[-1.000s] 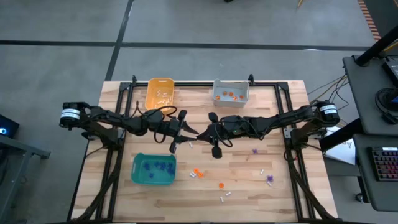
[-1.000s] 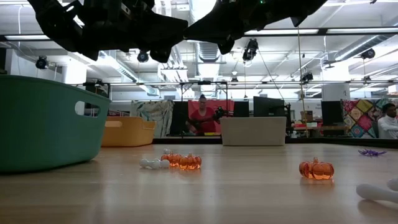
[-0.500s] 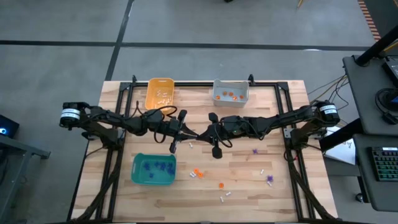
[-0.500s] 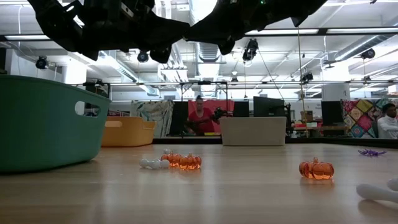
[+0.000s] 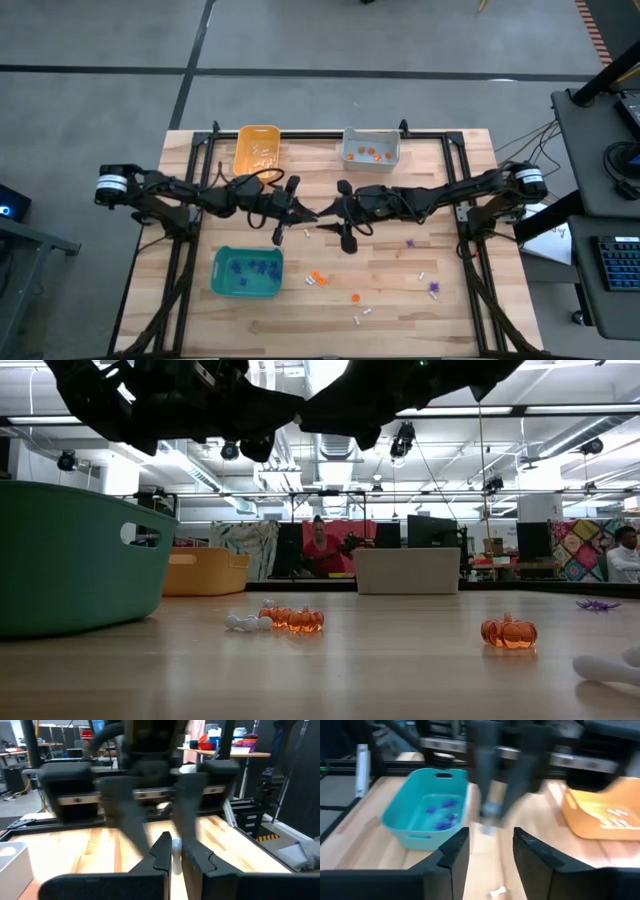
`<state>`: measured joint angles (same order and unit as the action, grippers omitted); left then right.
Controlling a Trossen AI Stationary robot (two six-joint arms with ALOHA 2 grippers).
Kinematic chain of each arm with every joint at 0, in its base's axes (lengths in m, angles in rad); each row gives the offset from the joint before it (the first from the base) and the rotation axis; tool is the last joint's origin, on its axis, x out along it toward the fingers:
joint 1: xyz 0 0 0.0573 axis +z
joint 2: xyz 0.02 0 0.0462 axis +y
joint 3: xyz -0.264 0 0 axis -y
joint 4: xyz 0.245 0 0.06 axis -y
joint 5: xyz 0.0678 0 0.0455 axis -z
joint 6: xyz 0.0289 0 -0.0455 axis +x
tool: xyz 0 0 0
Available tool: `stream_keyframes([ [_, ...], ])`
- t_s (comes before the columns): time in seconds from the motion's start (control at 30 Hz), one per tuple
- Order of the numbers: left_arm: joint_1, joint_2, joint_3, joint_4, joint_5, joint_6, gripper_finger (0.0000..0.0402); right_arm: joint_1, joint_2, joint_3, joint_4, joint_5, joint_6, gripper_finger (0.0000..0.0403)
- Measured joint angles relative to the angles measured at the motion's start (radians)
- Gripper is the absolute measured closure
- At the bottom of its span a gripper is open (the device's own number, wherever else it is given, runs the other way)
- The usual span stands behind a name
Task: Sort Halloween decoration
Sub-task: Put the white bone toy into the orange bin
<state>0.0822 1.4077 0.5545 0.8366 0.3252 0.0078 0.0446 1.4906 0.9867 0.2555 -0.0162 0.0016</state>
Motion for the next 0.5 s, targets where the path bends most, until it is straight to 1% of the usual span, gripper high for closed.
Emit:
stream_keyframes([
  [0.1, 0.004, -0.027, 0.000, -0.033, 0.003, 0.000, 0.0401, -0.001, -0.015, 0.000, -0.014, 0.068, 0.042, 0.0257],
  [0.23, 0.014, -0.069, 0.007, -0.107, -0.006, -0.002, 0.0401, -0.001, -0.044, 0.001, -0.017, 0.137, 0.085, 0.0262],
  [0.33, 0.019, -0.109, 0.021, -0.190, -0.073, -0.004, 0.0401, -0.006, -0.061, 0.002, -0.019, 0.155, 0.104, 0.0270],
  [0.43, 0.035, -0.153, 0.068, -0.387, -0.182, -0.010, 0.0401, -0.007, -0.070, 0.002, -0.022, 0.155, 0.116, 0.0277],
  [0.5, 0.054, -0.181, 0.126, -0.597, -0.269, -0.021, 0.0401, -0.006, -0.072, 0.002, -0.032, 0.155, 0.116, 0.0278],
])
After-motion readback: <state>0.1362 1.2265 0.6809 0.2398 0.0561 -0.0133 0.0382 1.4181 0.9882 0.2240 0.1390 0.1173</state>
